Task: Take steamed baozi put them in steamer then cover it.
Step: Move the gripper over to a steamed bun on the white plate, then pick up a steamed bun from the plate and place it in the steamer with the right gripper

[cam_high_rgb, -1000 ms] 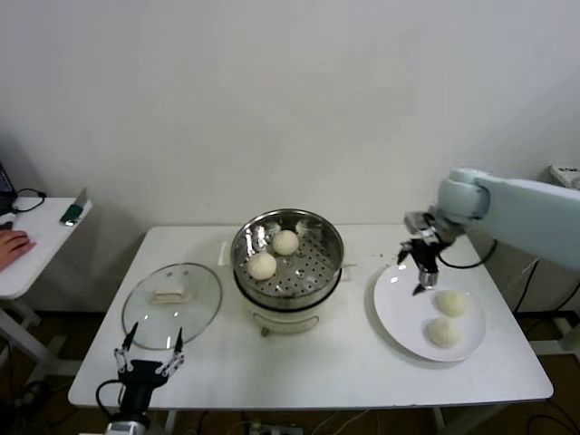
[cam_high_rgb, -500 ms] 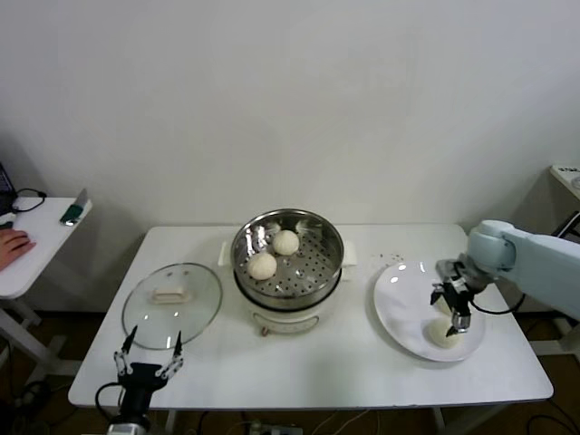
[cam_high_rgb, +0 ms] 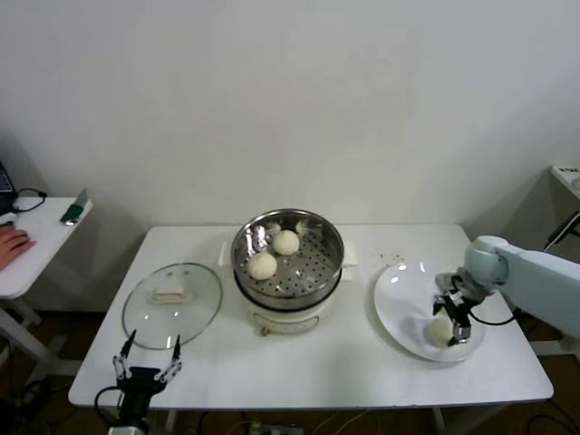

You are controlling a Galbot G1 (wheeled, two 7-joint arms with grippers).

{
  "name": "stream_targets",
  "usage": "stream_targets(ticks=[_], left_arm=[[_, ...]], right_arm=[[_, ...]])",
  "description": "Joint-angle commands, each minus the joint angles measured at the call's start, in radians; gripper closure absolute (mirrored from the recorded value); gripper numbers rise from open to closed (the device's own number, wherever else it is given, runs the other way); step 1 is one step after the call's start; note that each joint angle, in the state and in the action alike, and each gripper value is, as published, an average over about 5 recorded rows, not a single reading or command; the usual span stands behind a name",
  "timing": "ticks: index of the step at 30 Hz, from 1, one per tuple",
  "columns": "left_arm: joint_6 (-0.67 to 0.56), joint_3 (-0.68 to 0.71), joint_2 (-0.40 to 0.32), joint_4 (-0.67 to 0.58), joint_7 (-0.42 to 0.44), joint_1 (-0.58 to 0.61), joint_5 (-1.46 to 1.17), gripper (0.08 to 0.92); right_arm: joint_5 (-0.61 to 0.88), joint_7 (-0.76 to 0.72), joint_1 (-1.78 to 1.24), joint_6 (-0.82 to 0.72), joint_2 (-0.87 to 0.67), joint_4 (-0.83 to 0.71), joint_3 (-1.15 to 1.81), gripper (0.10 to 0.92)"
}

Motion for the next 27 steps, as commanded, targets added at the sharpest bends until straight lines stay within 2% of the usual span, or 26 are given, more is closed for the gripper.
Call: stream_targets(ticks=[1,15,20,27], left_arm=[[0.001,-0.002,0.002,0.000,0.000,-0.001,-0.002,0.177],[-0.001,-0.002,0.002,0.000,-0.001,0.001,-0.003,0.177],[-0.001,-0.001,0.003,0.000,-0.002,0.004,-0.001,0.177],[0.005,0.003,-0.002,-0.005,-0.004,0.011,0.009,0.177]], right_arm=[[-0.024,-0.013,-0.038,0.009,0.014,-0.036,0.029,0.206],[-0.018,-0.026,0.029,0.062,0.037,-0.043,0.013,0.318],[0.020,-0.056,0.232,0.209,0.092,-0.025,-0.085,0.321],[0.030,-0.103,0.570,0.444,0.259,-0.034,-0.253,0.321]])
